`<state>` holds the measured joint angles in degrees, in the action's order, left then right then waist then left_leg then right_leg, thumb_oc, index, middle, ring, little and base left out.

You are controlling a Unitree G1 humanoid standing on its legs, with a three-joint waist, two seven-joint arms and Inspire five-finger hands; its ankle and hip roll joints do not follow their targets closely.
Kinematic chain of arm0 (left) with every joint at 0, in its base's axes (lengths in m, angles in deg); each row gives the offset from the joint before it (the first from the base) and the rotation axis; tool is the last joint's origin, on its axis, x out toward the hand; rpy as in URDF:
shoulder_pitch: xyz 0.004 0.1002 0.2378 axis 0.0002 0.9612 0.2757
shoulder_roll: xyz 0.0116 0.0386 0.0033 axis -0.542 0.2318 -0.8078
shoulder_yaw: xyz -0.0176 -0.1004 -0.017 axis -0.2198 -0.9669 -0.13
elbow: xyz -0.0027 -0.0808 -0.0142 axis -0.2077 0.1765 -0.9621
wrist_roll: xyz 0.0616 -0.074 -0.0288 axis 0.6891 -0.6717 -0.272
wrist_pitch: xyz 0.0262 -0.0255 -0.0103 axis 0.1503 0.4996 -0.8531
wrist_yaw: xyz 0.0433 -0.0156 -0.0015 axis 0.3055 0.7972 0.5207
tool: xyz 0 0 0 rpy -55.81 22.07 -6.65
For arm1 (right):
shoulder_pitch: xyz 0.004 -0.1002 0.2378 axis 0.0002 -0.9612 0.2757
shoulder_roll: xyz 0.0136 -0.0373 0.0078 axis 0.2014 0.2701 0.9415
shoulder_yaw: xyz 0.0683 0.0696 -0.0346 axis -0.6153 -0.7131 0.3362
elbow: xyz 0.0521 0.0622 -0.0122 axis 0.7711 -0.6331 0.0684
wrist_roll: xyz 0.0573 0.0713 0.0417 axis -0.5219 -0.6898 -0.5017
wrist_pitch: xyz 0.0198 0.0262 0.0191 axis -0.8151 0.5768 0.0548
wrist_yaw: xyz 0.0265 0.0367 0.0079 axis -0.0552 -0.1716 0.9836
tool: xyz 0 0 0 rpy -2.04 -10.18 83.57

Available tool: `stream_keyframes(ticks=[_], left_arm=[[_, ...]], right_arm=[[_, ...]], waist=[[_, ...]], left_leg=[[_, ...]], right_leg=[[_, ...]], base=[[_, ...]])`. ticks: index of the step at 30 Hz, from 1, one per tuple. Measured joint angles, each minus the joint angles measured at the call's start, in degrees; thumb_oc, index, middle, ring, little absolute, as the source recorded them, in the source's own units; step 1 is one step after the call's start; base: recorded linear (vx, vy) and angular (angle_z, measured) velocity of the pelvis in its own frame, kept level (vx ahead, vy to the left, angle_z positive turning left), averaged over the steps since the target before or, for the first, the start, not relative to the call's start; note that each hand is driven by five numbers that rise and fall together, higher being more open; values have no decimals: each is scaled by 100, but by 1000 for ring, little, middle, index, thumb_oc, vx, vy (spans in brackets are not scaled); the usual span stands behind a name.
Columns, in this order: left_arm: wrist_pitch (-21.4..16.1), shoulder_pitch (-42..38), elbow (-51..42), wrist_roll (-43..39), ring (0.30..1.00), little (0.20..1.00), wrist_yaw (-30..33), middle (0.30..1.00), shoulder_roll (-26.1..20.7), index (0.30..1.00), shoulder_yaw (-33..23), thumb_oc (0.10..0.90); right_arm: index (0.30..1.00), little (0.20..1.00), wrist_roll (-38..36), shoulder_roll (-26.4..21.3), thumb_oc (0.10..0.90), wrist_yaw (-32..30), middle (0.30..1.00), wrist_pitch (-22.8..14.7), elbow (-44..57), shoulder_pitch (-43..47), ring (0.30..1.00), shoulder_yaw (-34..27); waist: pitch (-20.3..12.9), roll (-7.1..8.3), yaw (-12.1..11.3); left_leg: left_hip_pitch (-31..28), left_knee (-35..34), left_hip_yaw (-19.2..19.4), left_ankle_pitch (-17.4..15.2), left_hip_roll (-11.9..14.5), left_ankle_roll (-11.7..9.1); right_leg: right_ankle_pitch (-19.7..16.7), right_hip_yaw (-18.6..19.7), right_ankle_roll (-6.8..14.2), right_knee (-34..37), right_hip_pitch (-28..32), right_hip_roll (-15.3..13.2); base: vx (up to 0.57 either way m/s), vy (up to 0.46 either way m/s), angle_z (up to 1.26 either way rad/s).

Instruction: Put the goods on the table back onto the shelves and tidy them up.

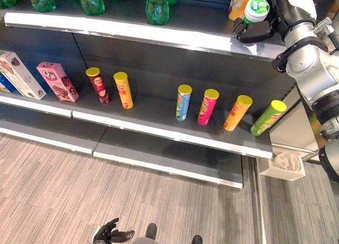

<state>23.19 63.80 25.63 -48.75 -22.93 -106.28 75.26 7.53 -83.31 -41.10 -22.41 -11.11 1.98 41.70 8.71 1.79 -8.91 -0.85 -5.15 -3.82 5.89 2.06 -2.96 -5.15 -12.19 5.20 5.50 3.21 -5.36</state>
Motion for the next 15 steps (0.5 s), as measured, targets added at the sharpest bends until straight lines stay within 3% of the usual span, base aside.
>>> stream_keyframes(ticks=[15], left_arm=[[0, 18, 16, -1, 900, 900, 102, 900, 0, 900, 4, 800]], right_arm=[[300, 300, 18, 56, 400, 5, 300, 2, -34, 0, 300, 4]], waist=[[-39, -2, -31]], left_leg=[[44, 0, -110, 17, -7, -22]], right_leg=[[0, -86, 0, 0, 1, -2]], base=[[0, 2, 1]])
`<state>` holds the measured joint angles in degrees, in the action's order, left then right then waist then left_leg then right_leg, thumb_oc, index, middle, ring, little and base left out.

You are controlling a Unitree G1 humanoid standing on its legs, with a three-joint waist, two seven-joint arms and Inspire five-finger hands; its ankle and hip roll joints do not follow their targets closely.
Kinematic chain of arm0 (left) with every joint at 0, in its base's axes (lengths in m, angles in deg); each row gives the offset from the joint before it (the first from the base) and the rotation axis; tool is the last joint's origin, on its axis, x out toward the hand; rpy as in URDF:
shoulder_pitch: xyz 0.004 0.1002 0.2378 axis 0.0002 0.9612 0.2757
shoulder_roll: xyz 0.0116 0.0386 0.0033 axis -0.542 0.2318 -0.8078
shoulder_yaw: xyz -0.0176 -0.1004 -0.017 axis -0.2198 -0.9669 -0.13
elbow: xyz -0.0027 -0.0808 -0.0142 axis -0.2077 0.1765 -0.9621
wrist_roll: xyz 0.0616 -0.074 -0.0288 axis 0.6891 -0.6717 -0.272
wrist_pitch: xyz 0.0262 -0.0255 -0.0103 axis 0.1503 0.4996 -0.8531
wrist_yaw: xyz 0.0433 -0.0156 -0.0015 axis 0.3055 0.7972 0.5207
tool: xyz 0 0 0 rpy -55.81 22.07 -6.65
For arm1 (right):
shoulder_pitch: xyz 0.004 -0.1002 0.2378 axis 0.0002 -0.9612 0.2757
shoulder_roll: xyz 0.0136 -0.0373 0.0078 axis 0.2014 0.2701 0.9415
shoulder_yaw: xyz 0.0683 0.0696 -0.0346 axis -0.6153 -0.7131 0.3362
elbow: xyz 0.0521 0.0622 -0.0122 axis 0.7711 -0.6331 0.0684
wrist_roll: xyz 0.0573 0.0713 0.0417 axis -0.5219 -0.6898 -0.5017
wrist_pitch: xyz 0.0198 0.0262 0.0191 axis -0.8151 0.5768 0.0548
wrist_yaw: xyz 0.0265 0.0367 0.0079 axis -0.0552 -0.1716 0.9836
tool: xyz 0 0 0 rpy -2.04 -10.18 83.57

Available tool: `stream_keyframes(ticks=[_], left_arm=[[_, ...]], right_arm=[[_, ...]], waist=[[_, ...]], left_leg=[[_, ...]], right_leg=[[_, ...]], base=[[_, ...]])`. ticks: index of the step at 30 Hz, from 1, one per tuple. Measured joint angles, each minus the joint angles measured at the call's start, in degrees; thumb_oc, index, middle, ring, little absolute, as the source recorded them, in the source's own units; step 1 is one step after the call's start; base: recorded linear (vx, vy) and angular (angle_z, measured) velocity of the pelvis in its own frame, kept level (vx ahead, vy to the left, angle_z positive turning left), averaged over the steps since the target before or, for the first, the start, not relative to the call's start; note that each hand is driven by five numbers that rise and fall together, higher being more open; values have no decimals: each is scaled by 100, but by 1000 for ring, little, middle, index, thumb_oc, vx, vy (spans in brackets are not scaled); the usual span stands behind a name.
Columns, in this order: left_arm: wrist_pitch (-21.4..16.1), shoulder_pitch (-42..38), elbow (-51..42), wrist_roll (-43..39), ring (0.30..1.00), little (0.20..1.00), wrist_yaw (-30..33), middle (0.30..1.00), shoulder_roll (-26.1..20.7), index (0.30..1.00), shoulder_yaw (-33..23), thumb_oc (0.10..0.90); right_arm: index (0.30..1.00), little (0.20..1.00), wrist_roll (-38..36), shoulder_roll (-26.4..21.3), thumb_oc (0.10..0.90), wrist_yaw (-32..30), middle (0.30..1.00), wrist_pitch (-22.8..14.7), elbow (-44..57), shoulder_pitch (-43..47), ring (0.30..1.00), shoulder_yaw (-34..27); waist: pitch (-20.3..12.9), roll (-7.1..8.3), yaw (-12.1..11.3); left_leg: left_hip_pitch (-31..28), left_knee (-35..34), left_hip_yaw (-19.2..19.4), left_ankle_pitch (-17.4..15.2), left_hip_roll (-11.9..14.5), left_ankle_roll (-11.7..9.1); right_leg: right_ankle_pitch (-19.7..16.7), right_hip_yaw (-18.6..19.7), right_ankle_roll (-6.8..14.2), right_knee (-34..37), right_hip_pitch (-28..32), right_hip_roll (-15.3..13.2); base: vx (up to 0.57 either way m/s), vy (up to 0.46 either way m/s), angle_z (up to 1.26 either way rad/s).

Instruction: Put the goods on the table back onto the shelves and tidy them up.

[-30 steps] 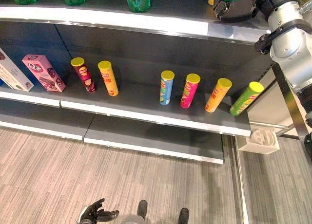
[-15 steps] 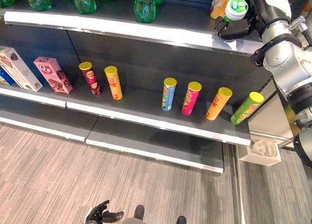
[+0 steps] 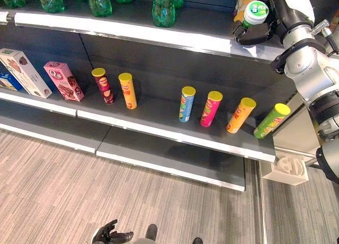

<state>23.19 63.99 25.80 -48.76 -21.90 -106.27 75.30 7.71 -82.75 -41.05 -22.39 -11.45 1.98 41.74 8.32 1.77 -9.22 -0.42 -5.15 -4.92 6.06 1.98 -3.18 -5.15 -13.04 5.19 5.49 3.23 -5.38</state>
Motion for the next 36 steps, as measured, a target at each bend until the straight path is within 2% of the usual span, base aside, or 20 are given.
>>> stream_keyframes(ticks=[6, 7, 8, 15, 36], left_arm=[[0, 0, 9, -2, 900, 900, 1, 900, 0, 900, 0, 800], [0, 1, 15, -2, 900, 900, 1, 900, 0, 900, 2, 800], [0, -3, 16, -2, 900, 900, 1, 900, 0, 900, 7, 800], [0, -1, 41, -3, 900, 900, 6, 900, -1, 900, 196, 800], [-1, -25, 50, 0, 900, 900, 32, 900, -2, 900, 195, 800]], right_arm=[[300, 300, 19, 93, 400, -4, 300, 7, -233, 1, 300, 0], [672, 672, 19, 119, 648, -4, 672, 6, -242, 1, 672, 0], [900, 900, 19, 127, 800, -4, 900, 6, -284, 1, 900, 0], [900, 900, 16, 244, 800, 39, 900, 8, -440, 1, 900, 16], [900, 900, -17, 241, 800, 2, 900, 34, -302, 2, 900, -20]], waist=[[-77, 4, -52], [-92, 6, -57], [-112, 11, -70], [-179, 36, -107], [-174, 45, -51]], left_leg=[[25, 0, -33, 12, 0, -1], [34, 0, -34, 12, 0, -1], [51, 0, -35, 14, 0, -3], [98, 0, -51, 27, -4, -3], [105, -1, -39, 29, -4, -1]], right_leg=[[3, -46, -2, 0, -3, 0], [3, -47, -3, 0, -9, 1], [3, -56, -3, 0, -19, 1], [1, -72, -4, 0, -58, 0], [1, -61, -4, 0, -76, -3]], base=[[-2, 3, 3], [0, 0, 0], [0, -3, 4], [0, 0, 1], [0, 4, 0]])
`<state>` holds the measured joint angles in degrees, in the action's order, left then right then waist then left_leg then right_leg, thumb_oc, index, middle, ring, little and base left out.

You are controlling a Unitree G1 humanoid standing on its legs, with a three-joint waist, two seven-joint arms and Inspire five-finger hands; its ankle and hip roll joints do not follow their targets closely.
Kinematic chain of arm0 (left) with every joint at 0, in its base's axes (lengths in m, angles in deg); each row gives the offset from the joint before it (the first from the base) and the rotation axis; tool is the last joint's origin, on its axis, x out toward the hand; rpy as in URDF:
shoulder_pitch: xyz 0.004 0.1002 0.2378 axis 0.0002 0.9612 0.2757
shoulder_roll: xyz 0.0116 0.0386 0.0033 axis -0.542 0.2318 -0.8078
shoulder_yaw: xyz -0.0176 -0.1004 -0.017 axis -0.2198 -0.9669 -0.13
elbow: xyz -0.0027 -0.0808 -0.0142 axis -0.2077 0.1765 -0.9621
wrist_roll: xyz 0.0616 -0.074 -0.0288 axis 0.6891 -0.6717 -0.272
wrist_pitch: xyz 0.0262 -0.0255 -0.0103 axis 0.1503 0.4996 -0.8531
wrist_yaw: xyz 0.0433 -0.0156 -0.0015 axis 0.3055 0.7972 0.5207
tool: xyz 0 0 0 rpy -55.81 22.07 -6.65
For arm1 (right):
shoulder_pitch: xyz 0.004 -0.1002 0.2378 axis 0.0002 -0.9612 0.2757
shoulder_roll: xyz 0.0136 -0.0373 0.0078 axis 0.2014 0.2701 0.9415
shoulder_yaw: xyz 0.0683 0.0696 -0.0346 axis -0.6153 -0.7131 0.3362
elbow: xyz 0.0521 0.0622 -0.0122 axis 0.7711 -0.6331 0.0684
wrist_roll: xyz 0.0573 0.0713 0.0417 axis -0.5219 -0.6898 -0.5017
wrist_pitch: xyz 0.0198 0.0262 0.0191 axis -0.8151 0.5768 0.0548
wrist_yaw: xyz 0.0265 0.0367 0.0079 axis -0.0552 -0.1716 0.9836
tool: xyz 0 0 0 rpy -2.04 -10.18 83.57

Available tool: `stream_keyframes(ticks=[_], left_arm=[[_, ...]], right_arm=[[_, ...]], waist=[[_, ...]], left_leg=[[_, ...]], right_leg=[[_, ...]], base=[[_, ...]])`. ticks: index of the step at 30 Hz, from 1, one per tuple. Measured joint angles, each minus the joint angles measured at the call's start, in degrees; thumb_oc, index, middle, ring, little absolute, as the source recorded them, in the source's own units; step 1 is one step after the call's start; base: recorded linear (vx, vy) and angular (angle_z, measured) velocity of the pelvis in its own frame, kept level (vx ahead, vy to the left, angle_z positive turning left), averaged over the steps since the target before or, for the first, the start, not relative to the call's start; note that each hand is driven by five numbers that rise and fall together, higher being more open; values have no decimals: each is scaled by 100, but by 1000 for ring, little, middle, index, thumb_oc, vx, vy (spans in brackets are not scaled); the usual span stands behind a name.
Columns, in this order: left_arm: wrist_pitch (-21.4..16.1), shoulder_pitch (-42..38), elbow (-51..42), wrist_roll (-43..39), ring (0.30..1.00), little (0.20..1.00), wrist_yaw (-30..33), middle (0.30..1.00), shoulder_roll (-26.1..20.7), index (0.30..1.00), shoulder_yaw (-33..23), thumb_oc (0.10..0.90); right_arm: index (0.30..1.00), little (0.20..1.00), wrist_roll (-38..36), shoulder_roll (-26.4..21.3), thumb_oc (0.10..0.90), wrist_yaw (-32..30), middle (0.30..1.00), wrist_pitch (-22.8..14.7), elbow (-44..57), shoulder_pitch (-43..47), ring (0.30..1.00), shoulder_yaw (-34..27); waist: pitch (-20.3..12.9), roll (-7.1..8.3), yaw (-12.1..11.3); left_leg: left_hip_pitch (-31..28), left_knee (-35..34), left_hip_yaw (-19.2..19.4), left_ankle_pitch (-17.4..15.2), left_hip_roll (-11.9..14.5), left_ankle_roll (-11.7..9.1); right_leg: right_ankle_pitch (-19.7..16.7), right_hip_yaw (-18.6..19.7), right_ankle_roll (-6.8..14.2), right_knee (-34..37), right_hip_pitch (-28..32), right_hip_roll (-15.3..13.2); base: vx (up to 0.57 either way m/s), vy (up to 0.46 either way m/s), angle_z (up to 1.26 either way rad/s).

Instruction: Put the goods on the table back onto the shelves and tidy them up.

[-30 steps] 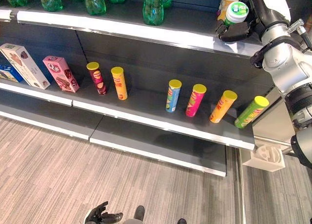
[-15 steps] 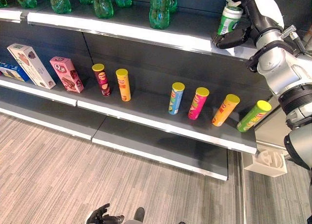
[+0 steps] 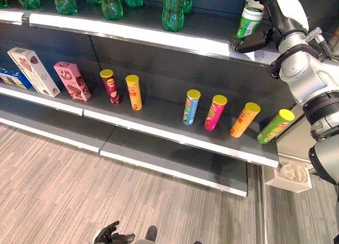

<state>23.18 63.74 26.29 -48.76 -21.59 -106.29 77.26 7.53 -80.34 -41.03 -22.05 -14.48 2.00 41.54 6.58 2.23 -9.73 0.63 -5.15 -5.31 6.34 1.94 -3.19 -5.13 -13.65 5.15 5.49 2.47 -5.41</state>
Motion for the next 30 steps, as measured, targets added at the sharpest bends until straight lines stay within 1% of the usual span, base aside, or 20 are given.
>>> stream_keyframes(ticks=[3, 4, 5, 6, 7, 8, 10, 11, 13, 15, 17, 19, 22, 23, 24, 25, 26, 27, 29, 30], left_arm=[[6, 41, 3, 1, 900, 900, 64, 900, 0, 900, -7, 800], [11, 75, -12, 3, 900, 900, 79, 900, 4, 900, -113, 800], [14, 102, -39, 6, 900, 900, 81, 900, 12, 900, -255, 800], [-5, 102, -118, 16, 900, 900, 82, 900, 7, 900, -513, 800], [59, 133, -108, 77, 900, 900, 79, 900, 5, 900, -654, 800], [66, 210, -115, 141, 900, 900, 81, 900, 34, 900, -782, 800], [185, 382, 150, 231, 900, 900, 67, 900, 161, 900, -874, 800], [222, 339, 132, 248, 900, 900, 51, 900, 171, 900, -782, 800], [156, 311, -48, 278, 900, 900, 3, 900, 165, 900, -774, 800], [133, 203, -64, 302, 900, 900, -45, 900, 171, 900, -781, 800], [126, 147, -122, 351, 900, 900, -58, 900, 169, 900, -772, 800], [117, 176, -183, 355, 900, 900, -55, 900, 141, 900, -777, 800], [118, 154, -275, 460, 900, 900, -59, 900, -44, 900, -739, 800], [118, 127, -338, 458, 900, 900, -57, 900, -105, 900, -745, 800], [108, 115, -391, 458, 900, 900, -60, 900, -166, 900, -760, 800], [105, 97, -470, 456, 900, 900, -53, 900, -244, 900, -806, 800], [76, 100, -504, 450, 900, 900, -52, 900, -260, 900, -936, 800], [64, 100, -524, 446, 900, 900, -51, 900, -284, 900, -993, 800], [68, 112, -482, 445, 900, 900, -54, 900, -363, 900, -1105, 800], [94, 142, -466, 444, 900, 900, -52, 900, -404, 900, -1138, 800]], right_arm=[[900, 900, -99, -492, 800, -114, 900, 11, 1387, -9, 900, -138], [900, 900, -275, -1096, 800, -302, 900, -54, 2957, -372, 900, -757], [900, 900, -349, -1407, 800, -543, 900, -256, 4077, -720, 900, -1421], [900, 900, -483, -2214, 800, -810, 900, -481, 6023, -2193, 900, -3030], [900, 900, -520, -2689, 800, -839, 900, -739, 6999, -3480, 900, -4305], [900, 900, -529, -2812, 800, -929, 900, -1086, 7582, -4672, 900, -5528], [900, 900, -535, -2573, 800, -1002, 900, -1542, 7255, -4185, 900, -5173], [900, 900, -662, -2635, 800, -1036, 900, -1547, 7223, -4537, 900, -5502], [900, 900, -806, -2581, 800, -1084, 900, -1621, 7046, -5656, 900, -6415], [900, 900, -849, -2583, 800, -1062, 900, -1535, 6790, -6302, 900, -6793], [900, 900, -723, -2573, 800, -1063, 900, -1377, 6710, -7614, 900, -7503], [900, 900, -614, -2407, 800, -1060, 900, -1279, 6594, -8263, 900, -7743], [900, 900, -618, -1915, 800, -1083, 900, -1239, 6269, -8361, 900, -7726], [900, 900, -620, -1902, 800, -1085, 900, -1194, 6114, -8336, 900, -7666], [900, 900, -620, -1903, 800, -1084, 900, -1190, 6012, -8301, 900, -7586], [900, 900, -631, -1862, 800, -1084, 900, -1197, 5859, -8278, 900, -7536], [900, 900, -721, -1850, 800, -1080, 900, -1190, 5721, -8184, 900, -7454], [900, 900, -822, -1845, 800, -1076, 900, -1169, 5702, -8052, 900, -7412], [900, 900, -1115, -1755, 800, -1019, 900, -1284, 5691, -7631, 900, -7258], [900, 900, -1262, -1678, 800, -944, 900, -1285, 5765, -7585, 900, -7233]], waist=[[1, 0, 150], [9, -1, 226], [12, -6, 295], [50, 63, 442], [90, 139, 575], [122, 181, 678], [137, 166, 1130], [129, 156, 1220], [122, 241, 1269], [134, 297, 1374], [171, 367, 1517], [202, 423, 1665], [301, 571, 1787], [347, 567, 1766], [429, 510, 1697], [522, 431, 1714], [554, 310, 1638], [581, 252, 1557], [598, 215, 1347], [537, 315, 1308]], left_leg=[[105, 0, 22, 9, -7, 13], [107, -2, 33, -4, -13, 29], [83, -2, 104, -21, -19, 50], [15, 0, 115, -38, -29, 56], [-13, -1, 269, -70, -59, 45], [-31, -5, 370, -107, -64, 99], [-139, -12, 663, -171, -79, 132], [-178, -12, 705, -231, -93, 95], [-175, -22, 888, -244, -92, 119], [-52, -11, 1137, -259, -92, 151], [-4, -8, 1301, -236, -153, 176], [7, -6, 1459, -238, -190, 221], [-23, -1, 1965, -256, -185, 278], [-47, 1, 2260, -283, -116, 318], [-75, 4, 2490, -290, 1, 353], [-127, 2, 2689, -273, 151, 399], [-173, 1, 2893, -278, 307, 407], [-213, 0, 3068, -282, 421, 412], [-328, 6, 3372, -286, 556, 355], [-336, 4, 3435, -238, 520, 279]], right_leg=[[-13, 34, -11, 0, -132, -8], [-3, 52, 1, 0, -135, -12], [0, 111, 5, 0, -140, -20], [6, 147, 14, -3, -73, -27], [4, 283, 14, -5, -133, -19], [2, 380, 12, -4, -143, -49], [-45, 654, 52, -2, -165, -95], [-21, 669, 129, -2, -164, -88], [-31, 849, 136, 0, -327, -122], [-66, 939, 189, 34, -548, -159], [-273, 1052, 286, 30, -702, -187], [-360, 1204, 296, -5, -790, -210], [-705, 1491, 365, -7, -1042, -157], [-968, 1556, 526, -2, -1185, -62], [-1188, 1490, 816, 41, -1276, -12], [-1053, 722, 840, 23, -1263, -21], [-837, -120, 588, -54, -1195, -148], [-786, -526, 614, -203, -1118, -330], [-655, -1014, 798, -584, -941, -852], [-665, -930, 853, -445, -743, -1073]], base=[[-5, 55, -6], [23, 87, -15], [41, 164, -6], [31, 168, -25], [16, 117, -36], [-7, 81, -69], [-15, 104, -75], [-35, 103, -38], [-55, 109, -48], [-66, 100, -72], [-99, 66, -44], [-95, 32, -48], [-91, -25, -87], [-95, -66, -124], [-108, -79, -117], [-88, -70, -105], [-24, -121, -95], [28, -135, -111], [18, -169, -101], [49, -198, -53]])
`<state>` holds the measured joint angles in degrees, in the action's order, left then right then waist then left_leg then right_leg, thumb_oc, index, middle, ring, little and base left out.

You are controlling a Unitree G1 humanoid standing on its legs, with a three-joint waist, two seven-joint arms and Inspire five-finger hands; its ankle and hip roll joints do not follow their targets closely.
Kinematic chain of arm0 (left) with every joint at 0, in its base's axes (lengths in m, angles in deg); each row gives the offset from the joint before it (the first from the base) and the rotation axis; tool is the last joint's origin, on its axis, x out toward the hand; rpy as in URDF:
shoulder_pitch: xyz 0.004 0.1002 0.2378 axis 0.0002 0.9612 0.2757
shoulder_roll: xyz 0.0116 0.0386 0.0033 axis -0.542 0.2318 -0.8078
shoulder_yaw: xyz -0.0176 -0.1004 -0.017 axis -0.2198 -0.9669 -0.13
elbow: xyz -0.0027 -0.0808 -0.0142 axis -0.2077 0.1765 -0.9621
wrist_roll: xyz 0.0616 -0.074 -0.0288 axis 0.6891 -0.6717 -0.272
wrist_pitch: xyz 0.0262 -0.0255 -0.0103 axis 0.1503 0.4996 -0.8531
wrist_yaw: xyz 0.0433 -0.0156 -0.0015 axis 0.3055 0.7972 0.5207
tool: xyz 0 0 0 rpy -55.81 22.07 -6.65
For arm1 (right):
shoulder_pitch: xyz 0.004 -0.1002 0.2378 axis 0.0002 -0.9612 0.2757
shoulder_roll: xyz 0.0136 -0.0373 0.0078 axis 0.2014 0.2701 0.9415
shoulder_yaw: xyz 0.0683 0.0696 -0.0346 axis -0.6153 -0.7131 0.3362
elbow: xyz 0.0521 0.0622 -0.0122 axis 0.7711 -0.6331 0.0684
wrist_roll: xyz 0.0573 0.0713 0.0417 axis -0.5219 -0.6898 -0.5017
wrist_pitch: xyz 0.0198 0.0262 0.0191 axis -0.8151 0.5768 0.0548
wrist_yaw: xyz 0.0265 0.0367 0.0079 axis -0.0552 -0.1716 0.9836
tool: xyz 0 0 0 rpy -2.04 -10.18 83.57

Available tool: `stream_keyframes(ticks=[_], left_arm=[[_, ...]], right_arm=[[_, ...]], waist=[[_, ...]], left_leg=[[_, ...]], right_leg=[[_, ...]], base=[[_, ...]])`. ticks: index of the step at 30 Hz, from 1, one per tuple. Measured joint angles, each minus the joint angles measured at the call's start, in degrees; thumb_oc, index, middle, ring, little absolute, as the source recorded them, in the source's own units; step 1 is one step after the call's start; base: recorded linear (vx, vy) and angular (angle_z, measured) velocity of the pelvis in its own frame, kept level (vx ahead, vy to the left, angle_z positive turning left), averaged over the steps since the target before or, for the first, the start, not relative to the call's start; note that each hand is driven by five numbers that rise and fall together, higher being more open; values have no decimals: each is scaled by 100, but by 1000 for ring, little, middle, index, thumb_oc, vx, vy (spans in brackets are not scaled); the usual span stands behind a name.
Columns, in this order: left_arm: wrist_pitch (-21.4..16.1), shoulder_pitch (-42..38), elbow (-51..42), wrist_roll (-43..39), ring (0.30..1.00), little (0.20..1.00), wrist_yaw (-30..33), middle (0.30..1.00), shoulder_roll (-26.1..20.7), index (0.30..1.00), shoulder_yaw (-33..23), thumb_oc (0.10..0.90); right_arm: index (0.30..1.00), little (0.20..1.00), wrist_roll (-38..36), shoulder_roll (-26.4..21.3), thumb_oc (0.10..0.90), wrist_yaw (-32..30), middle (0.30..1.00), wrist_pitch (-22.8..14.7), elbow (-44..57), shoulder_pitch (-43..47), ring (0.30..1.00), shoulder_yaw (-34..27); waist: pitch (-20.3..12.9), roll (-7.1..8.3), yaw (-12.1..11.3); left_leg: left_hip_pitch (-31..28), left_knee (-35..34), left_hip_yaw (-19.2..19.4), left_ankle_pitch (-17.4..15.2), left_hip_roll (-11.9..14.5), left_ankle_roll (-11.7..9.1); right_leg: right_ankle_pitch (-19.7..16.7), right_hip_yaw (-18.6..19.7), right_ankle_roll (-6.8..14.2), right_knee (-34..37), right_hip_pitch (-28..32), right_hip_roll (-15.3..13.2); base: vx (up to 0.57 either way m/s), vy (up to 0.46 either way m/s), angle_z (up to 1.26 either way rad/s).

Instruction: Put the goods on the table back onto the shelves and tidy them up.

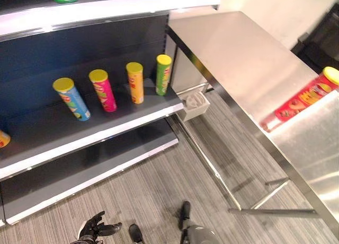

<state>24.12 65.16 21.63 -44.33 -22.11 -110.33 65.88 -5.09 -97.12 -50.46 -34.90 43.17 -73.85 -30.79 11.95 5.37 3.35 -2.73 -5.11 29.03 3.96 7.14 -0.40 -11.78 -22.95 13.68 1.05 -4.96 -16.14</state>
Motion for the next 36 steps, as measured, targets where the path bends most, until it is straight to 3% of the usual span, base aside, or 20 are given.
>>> stream_keyframes(ticks=[2, 3, 7, 13, 15, 16, 17, 18, 19, 21, 22, 23, 24, 25, 26, 27, 30, 32, 34, 36], left_arm=[[13, 38, 12, 1, 900, 900, -10, 900, -200, 900, -57, 800], [14, -8, 57, -3, 900, 900, 5, 900, -115, 900, -105, 800], [27, 179, 2, 1, 900, 900, -217, 900, 399, 900, 189, 800], [29, 157, -5, -1, 900, 900, -374, 900, 610, 900, 395, 800], [36, 180, 8, -3, 900, 900, -381, 900, 462, 900, 382, 800], [-2, 250, 42, -2, 900, 900, -400, 900, 239, 900, 209, 800], [83, 391, 22, -8, 900, 900, -371, 900, -49, 900, 186, 800], [57, 350, -10, -92, 900, 900, -379, 900, -62, 900, 190, 800], [4, 280, -53, -170, 900, 900, -381, 900, -52, 900, 213, 800], [11, -13, -12, -158, 900, 900, -405, 900, 90, 900, 348, 800], [14, -103, 44, -156, 900, 900, -443, 900, 141, 900, 503, 800], [10, -143, 53, -155, 900, 900, -477, 900, 215, 900, 618, 800], [3, -122, 48, -156, 900, 900, -504, 900, 262, 900, 688, 800], [9, -149, 136, -158, 900, 900, -512, 900, 339, 900, 725, 800], [2, -167, 126, -239, 900, 900, -488, 900, 427, 900, 732, 800], [-6, -185, 102, -251, 900, 900, -491, 900, 502, 900, 692, 800], [1, -168, 32, -219, 900, 900, -492, 900, 528, 900, 705, 800], [-19, -165, 9, -218, 900, 900, -479, 900, 513, 900, 689, 800], [-21, -142, 13, -216, 900, 900, -477, 900, 493, 900, 690, 800], [-23, -121, 12, -215, 900, 900, -475, 900, 496, 900, 681, 800]], right_arm=[[900, 900, -95, -4, 800, 196, 900, 10, -22, -77, 900, 17], [900, 900, -170, 10, 800, 291, 900, 34, -82, -86, 900, 15], [900, 900, -909, 22, 800, 529, 900, 75, -459, -187, 900, 19], [900, 900, -1686, 44, 800, 818, 900, 55, -701, -215, 900, 3], [900, 900, -1906, 366, 800, 1136, 900, -45, -533, -392, 900, 141], [900, 900, -1907, 603, 800, 1161, 900, -26, -531, -190, 900, 490], [900, 900, -1908, 646, 800, 1302, 900, 5, -431, -190, 900, 751], [900, 900, -1933, 634, 800, 1299, 900, -43, -521, -5, 900, 837], [900, 900, -1957, 616, 800, 1280, 900, -32, -562, 234, 900, 926], [900, 900, -1954, 416, 800, 1339, 900, -25, -487, 391, 900, 1028], [900, 900, -1951, 359, 800, 1377, 900, -22, -512, 433, 900, 1107], [900, 900, -1950, 273, 800, 1384, 900, 19, -523, 478, 900, 1195], [900, 900, -1931, 238, 800, 1388, 900, 43, -550, 548, 900, 1347], [900, 900, -1919, 276, 800, 1381, 900, 19, -725, 721, 900, 1603], [900, 900, -1913, 276, 800, 1391, 900, 70, -892, 907, 900, 1876], [900, 900, -1877, 273, 800, 1406, 900, 146, -925, 975, 900, 2099], [900, 900, -1797, 260, 800, 1613, 900, 235, -873, 900, 900, 2362], [900, 900, -1732, 231, 800, 1609, 900, 289, -877, 924, 900, 2334], [900, 900, -1666, 194, 800, 1619, 900, 292, -873, 932, 900, 2329], [900, 900, -1604, 196, 800, 1631, 900, 292, -819, 971, 900, 2330]], waist=[[-98, 361, 15], [-99, 313, -20], [-301, -87, -63], [-356, -176, 299], [-413, -148, 272], [-398, -97, -56], [-408, 221, -172], [-393, 304, -138], [-389, 319, -281], [-301, 242, -320], [-284, 215, -271], [-263, 138, -282], [-224, 49, -428], [-176, -53, -403], [-126, -83, -472], [-134, -151, -597], [-73, -332, -423], [-57, -426, -231], [-45, -391, -234], [-54, -362, -269]], left_leg=[[-8, -1, -44, 107, -140, -222], [-28, -7, -84, 167, -68, -367], [-141, -4, -201, 254, 382, -503], [-196, 23, -289, 343, 651, -693], [4, 689, -346, 117, 1028, -830], [506, 2028, -915, 71, 1581, -1103], [917, 2842, -1691, 575, 1558, -1070], [1175, 3384, -2257, 449, 1355, -997], [1275, 3516, -2573, 204, 1055, -825], [1370, 2635, -2787, -266, 318, -758], [1296, 1634, -2752, -262, 87, -719], [1158, 781, -2710, -215, -11, -758], [1207, 497, -2711, -167, -105, -835], [1316, 460, -2972, -159, -231, -853], [1264, 315, -3311, -161, -320, -858], [1265, 357, -3371, -156, -412, -835], [920, 552, -3346, -196, -457, -771], [642, 218, -3047, 39, -454, -515], [408, 74, -2882, 215, -572, -195], [295, -10, -2811, 190, -685, -95]], right_leg=[[-40, 146, -70, 455, 569, -76], [269, 129, -289, 449, 638, 56], [416, 299, -416, 451, 680, 531], [484, 327, -484, 450, 717, 785], [608, 475, -707, 414, 708, 1057], [1438, 292, -1311, -1389, -79, 1225], [1729, 371, -1601, -1310, 87, 1290], [1663, 426, -1582, -1183, 73, 1304], [1569, 578, -1581, -1022, 113, 1303], [1441, 831, -1495, -457, 214, 1320], [1375, 935, -1394, -165, 268, 1369], [1273, 946, -1416, -4, 276, 1415], [978, 999, -1525, 100, 296, 1468], [709, 1193, -1606, 337, 415, 1573], [699, 1332, -1576, 446, 383, 1617], [696, 1441, -1572, 477, 375, 1633], [659, 1371, -1536, 474, 486, 1699], [645, 1420, -1462, 474, 537, 1634], [670, 1561, -1245, 473, 622, 1522], [713, 1616, -1172, 434, 664, 1415]], base=[[106, -179, 1], [134, -189, 10], [96, -215, -17], [42, -218, -3], [64, -444, -50], [38, -510, -102], [-25, -155, -72], [16, -74, -43], [116, 56, -38], [142, 105, -13], [110, 104, 7], [94, 82, -26], [142, 119, -40], [124, 111, -66], [128, 151, -86], [88, 114, -97], [115, 154, -46], [128, 188, -32], [121, 211, -32], [94, 151, -11]])
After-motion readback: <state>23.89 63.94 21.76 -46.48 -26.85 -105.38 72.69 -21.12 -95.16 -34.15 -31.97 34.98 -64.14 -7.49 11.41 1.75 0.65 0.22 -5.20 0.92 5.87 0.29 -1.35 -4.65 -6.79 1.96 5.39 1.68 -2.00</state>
